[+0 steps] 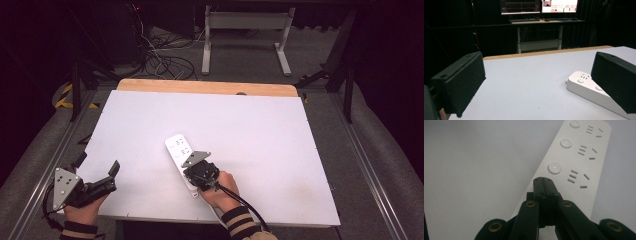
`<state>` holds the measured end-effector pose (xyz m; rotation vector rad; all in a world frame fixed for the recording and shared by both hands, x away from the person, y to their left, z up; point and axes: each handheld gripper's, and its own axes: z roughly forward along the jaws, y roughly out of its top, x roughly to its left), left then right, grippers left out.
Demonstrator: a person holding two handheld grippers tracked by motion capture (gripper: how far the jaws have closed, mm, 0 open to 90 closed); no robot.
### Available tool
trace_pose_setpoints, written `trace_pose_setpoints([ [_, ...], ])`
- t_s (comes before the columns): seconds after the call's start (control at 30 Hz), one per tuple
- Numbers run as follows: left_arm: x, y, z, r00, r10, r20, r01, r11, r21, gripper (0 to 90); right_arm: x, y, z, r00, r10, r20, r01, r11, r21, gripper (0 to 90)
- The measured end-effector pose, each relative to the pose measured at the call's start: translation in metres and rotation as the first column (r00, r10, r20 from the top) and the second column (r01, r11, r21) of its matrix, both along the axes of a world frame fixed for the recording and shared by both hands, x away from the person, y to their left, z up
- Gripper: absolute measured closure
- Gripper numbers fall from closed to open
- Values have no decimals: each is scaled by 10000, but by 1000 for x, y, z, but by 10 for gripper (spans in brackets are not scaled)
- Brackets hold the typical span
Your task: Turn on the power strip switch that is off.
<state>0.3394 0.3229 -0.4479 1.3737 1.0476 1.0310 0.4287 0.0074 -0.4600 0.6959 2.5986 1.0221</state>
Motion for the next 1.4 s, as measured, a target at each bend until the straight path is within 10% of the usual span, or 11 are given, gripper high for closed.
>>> trace_pose_setpoints([
  [0.8,1,0,0,10000,-50,-29,50,10000,-28,0,4,-2,3,9999,102,-74,-102,9999,25,900],
  [0.93,1,1,0,10000,-60,-35,60,10000,-52,0,2,-12,12,9966,-34,825,-58,9939,1105,900],
  [1.23,1,1,0,10000,-47,-61,46,10000,-46,0,-6,-77,58,9548,-1446,2599,452,9343,3535,900],
  [1.27,2,1,-1,10000,-30,-69,30,10000,-42,0,-9,-100,66,9394,-1981,2798,720,9119,4040,900],
  [1.37,1,0,-1,10000,-13,-38,13,10000,-44,0,-14,-121,71,9263,-2383,2918,923,8944,4376,900],
  [1.4,1,0,-1,10000,-10,-44,10,10000,-41,0,-23,-148,75,9045,-2900,3128,1166,8735,4726,900],
])
